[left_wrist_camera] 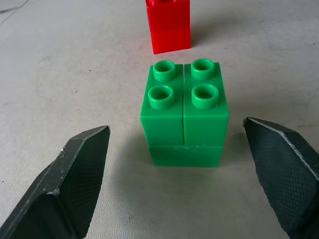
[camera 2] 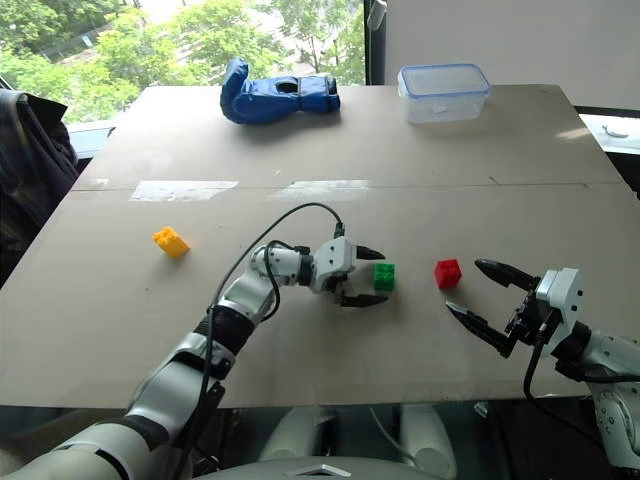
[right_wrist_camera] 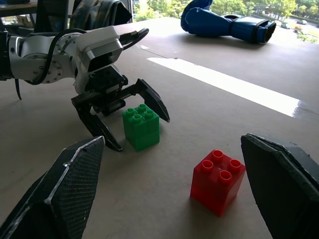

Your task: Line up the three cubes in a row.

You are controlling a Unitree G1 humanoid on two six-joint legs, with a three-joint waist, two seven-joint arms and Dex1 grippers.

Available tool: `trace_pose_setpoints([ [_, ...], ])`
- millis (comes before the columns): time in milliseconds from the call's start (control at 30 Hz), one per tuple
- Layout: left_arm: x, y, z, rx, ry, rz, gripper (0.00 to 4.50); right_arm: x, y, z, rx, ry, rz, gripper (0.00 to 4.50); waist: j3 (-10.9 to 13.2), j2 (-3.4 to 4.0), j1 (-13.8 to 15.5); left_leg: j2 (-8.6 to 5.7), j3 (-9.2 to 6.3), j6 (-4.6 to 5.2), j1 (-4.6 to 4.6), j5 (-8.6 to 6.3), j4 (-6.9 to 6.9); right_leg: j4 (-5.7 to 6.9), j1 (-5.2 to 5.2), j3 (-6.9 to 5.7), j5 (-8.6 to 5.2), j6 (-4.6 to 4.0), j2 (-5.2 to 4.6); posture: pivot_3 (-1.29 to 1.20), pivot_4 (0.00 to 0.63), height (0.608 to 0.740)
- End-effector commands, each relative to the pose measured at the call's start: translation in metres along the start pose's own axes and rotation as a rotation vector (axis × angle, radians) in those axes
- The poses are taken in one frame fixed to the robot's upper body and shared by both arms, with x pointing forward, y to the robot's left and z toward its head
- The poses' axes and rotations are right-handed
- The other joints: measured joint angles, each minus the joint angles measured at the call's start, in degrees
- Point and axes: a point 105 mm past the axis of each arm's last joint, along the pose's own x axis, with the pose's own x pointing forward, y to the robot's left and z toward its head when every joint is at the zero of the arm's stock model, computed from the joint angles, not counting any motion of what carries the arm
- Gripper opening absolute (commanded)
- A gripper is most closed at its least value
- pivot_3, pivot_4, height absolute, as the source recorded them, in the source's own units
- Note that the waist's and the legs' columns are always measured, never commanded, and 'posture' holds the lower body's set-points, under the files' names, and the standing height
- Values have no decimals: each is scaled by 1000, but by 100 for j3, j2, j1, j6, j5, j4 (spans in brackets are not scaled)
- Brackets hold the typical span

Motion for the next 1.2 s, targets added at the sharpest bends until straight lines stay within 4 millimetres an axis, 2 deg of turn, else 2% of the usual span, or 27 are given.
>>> trace_pose_setpoints([
  [33,-2,-19,-21,-69,64,-58,4475,2,2,11,-40,-31,12,4500,-2,3,-16,0,-1,0,1,0,0,0,0,0,0,0,0,0,150,740],
  [200,-17,-16,-7,-51,2,-2,4475,8,2,21,-42,-79,40,4500,-3,8,-41,6,-3,0,3,0,-3,2,-1,1,0,-1,8,0,150,740],
  [333,-42,-19,10,-29,-36,38,4475,17,6,32,-43,-112,88,4500,0,12,-54,13,-5,0,2,0,-3,3,-4,2,0,-2,8,0,150,740],
  [400,-64,-24,16,-30,-22,69,4475,23,8,37,-44,-127,117,4500,4,11,-56,18,-8,0,-2,0,-4,4,-7,1,0,-2,7,0,150,740],
  [467,-91,-23,23,-36,-13,188,4475,32,11,42,-44,-141,167,4500,8,15,-53,26,-9,-1,-5,0,-4,4,-11,2,0,-2,4,0,150,740],
  [567,-117,-10,30,-66,-36,457,4475,43,15,48,-47,-160,225,4500,12,22,-6,28,-8,-1,-7,0,-4,1,-12,1,0,-2,-8,0,150,740],
  [600,-129,0,32,-71,-51,612,4475,47,17,51,-40,-172,242,4500,12,22,28,25,-10,-1,-8,0,-4,0,-12,-2,0,-1,-12,0,150,740],
  [667,-171,16,27,-123,-50,1015,4475,58,19,56,-32,-196,268,4500,12,21,71,17,-21,-1,-13,0,-2,-6,-10,-14,1,0,-20,0,150,740],
  [733,-220,13,16,-200,-10,1401,4475,68,20,58,-37,-203,282,4500,15,9,48,15,-21,-1,-16,0,-1,-9,-10,-17,1,1,-24,0,150,740],
  [767,-233,7,14,-207,12,1504,4475,71,18,58,-40,-202,283,4500,16,7,39,15,-21,-2,-15,0,-2,-9,-11,-16,1,1,-26,0,150,740],
  [933,-260,-23,5,-260,134,1823,4475,77,16,54,-35,-200,317,4500,16,5,94,9,-27,-4,-22,1,-9,-14,-12,-29,1,0,-34,0,150,740],
  [1067,-265,-45,-24,-424,329,2000,4475,83,15,57,-41,-207,347,4500,14,2,146,-2,-25,-3,-20,0,-7,-14,-9,-33,3,3,-42,0,150,740],
  [1133,-267,-48,-38,-474,428,2045,4475,85,15,57,-43,-211,357,4500,14,1,145,-3,-30,-4,-19,0,-8,-11,-9,-40,2,2,-39,0,150,740],
  [1200,-261,-40,-45,-495,457,2021,4475,86,17,58,-38,-215,367,4500,14,1,148,-3,-36,-4,-19,1,-8,-9,-8,-46,2,1,-35,0,150,740],
])
